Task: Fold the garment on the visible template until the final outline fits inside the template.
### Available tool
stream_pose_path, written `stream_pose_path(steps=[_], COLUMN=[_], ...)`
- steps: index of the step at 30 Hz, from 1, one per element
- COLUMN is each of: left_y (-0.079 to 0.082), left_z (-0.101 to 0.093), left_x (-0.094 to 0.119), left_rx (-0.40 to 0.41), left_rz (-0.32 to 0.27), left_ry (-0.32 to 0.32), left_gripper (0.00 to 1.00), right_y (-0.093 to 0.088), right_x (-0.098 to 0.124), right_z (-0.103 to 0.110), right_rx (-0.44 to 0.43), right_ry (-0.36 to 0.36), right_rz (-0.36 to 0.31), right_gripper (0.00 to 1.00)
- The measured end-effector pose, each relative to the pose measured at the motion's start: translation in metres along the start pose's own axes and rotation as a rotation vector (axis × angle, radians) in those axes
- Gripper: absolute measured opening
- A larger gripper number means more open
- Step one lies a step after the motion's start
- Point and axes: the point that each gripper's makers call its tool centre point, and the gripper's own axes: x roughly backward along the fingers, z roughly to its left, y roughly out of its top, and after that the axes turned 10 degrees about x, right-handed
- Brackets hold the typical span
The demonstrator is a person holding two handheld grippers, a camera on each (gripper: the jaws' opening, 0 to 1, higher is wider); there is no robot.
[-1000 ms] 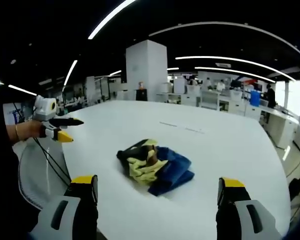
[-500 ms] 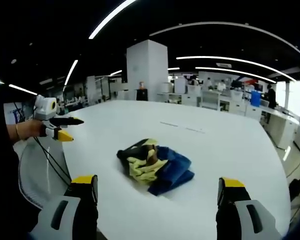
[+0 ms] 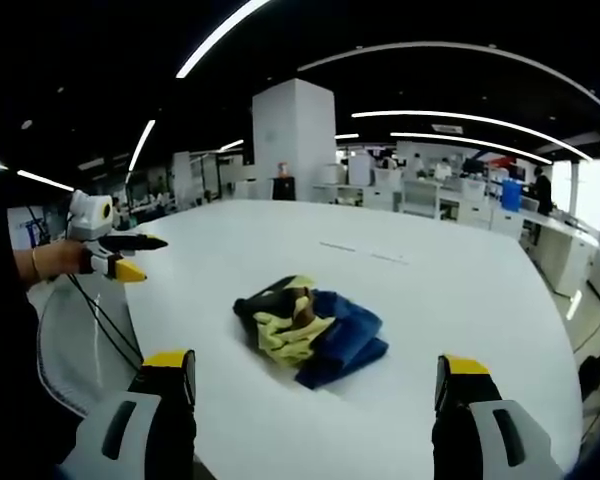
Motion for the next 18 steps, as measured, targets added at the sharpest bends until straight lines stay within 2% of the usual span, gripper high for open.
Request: stream_pose_path(steps=[11, 18], left_y=[0.0011, 0.0041], left_z=[0.0005, -0.0041], left_x=[-0.0010, -0.0068], left_rx=[0.002, 0.004], left_rz=[-0.003, -0.012], left_ry=[-0.006, -0.032], left_gripper=[0.92, 0.87], right_y=[0.0008, 0.0036], right_x=[-0.0027, -0.0065], right_z=[0.0017, 0.0013], right_rx=[0.003, -0.001], right_ry=[0.010, 0.018], right_rz=[-0.002, -0.022], right_gripper=[0.99, 0.99])
